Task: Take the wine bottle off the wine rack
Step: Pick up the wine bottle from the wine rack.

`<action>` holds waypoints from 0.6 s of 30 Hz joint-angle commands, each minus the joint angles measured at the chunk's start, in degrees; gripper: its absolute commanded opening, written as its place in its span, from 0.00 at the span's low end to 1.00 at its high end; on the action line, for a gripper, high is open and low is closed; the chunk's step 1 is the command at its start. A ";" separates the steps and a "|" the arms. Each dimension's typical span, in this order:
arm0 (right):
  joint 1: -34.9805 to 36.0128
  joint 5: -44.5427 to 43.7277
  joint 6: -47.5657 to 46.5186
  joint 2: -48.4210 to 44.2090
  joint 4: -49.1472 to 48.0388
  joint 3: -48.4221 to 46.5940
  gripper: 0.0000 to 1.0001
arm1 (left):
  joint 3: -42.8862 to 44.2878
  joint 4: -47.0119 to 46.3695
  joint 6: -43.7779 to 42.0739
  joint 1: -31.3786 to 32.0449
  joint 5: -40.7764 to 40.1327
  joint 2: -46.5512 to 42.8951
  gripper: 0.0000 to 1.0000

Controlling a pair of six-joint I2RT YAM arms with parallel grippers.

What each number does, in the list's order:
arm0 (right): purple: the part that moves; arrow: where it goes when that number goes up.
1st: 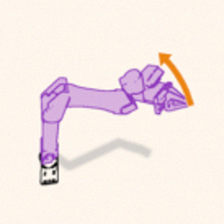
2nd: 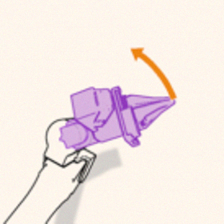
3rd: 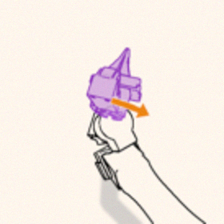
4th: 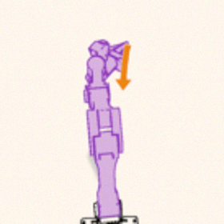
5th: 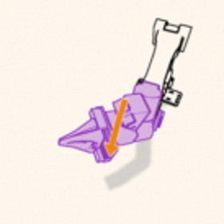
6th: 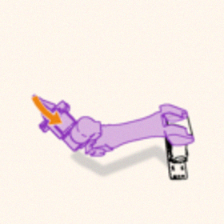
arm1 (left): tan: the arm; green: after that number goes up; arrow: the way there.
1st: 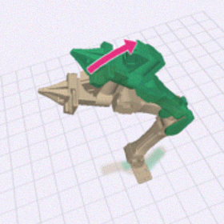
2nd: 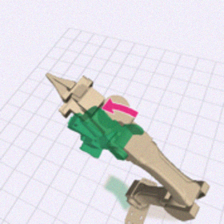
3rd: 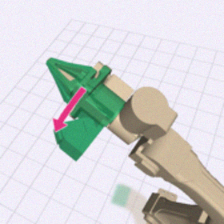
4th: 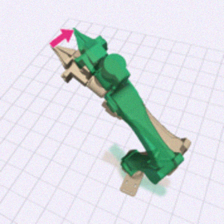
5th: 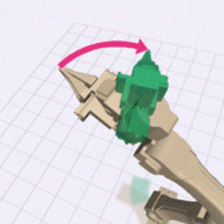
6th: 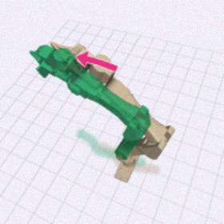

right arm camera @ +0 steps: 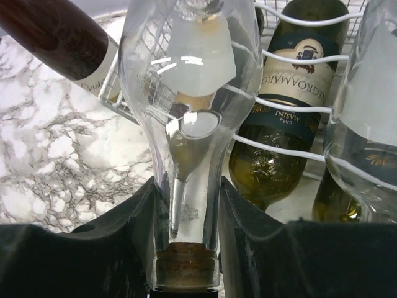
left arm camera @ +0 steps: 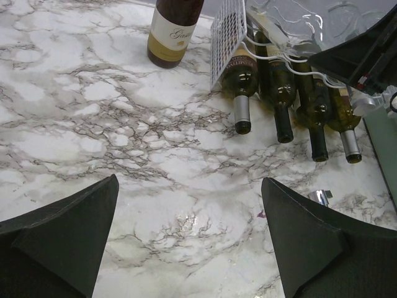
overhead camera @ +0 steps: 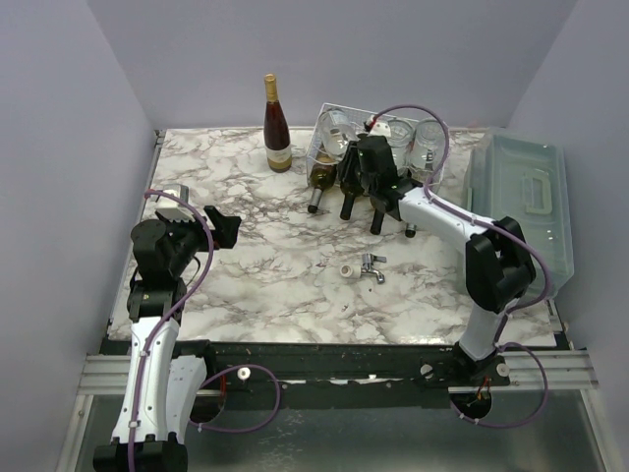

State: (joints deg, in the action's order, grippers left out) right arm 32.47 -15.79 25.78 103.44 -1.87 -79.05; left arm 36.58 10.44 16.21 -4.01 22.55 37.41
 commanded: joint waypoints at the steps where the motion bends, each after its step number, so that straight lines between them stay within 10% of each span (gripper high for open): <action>1: 0.12 1.96 1.85 3.14 -2.70 -2.51 0.03 | 0.04 0.20 -0.47 0.13 0.75 -0.01 0.99; 18: 0.04 7.78 2.65 9.26 0.37 -9.03 0.44 | -0.10 0.21 -0.74 0.15 0.48 0.09 0.99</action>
State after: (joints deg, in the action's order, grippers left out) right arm 32.12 -12.08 28.25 110.59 -2.28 -84.42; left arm 36.58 10.44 16.21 -3.99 22.52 37.67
